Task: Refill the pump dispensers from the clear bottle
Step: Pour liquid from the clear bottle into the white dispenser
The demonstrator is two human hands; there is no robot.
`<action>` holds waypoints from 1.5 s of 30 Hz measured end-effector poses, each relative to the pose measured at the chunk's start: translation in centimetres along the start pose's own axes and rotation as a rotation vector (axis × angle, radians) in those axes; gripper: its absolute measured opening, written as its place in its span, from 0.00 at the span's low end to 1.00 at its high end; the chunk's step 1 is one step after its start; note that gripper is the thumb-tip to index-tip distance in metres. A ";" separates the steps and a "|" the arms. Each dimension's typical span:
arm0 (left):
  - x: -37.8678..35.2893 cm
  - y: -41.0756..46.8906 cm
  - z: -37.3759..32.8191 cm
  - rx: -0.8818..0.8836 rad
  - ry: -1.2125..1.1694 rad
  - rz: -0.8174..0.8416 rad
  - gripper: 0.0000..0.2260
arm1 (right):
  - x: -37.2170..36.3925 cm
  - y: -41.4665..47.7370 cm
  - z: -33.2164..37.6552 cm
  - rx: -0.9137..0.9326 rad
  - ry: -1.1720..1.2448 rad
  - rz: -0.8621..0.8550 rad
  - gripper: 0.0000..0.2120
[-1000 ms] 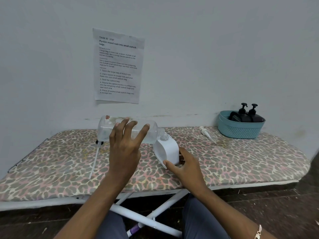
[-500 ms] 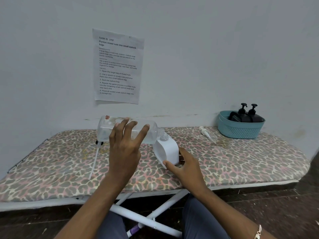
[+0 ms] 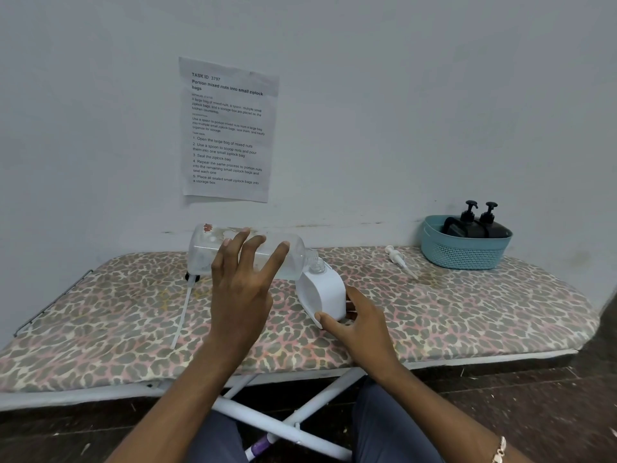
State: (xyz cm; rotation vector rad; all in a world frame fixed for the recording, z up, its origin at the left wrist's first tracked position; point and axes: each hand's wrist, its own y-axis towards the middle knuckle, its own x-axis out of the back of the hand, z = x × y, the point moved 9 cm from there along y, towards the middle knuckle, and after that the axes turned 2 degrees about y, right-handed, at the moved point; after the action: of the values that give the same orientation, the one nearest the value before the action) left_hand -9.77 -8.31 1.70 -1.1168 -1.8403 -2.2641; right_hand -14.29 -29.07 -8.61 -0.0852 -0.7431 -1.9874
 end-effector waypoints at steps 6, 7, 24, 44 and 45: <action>0.0 0.0 -0.1 -0.005 -0.003 -0.007 0.40 | 0.0 0.1 0.0 0.002 -0.009 -0.001 0.27; 0.0 0.0 -0.1 -0.006 -0.003 -0.008 0.40 | 0.0 0.1 0.0 0.003 -0.013 -0.002 0.27; 0.4 0.2 -0.3 -0.023 -0.002 -0.042 0.39 | 0.1 0.0 0.0 -0.011 -0.007 -0.003 0.27; 0.2 0.4 -0.3 -0.040 0.005 -0.030 0.39 | 0.0 0.0 0.1 -0.009 -0.001 0.002 0.27; 0.2 0.4 -0.3 -0.041 0.004 -0.032 0.39 | 0.0 0.0 0.1 -0.010 -0.001 0.001 0.27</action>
State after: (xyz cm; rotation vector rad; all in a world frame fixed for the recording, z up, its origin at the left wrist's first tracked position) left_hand -9.91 -8.56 2.10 -1.0952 -1.8313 -2.3303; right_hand -14.36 -29.04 -8.53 -0.0922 -0.7332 -1.9899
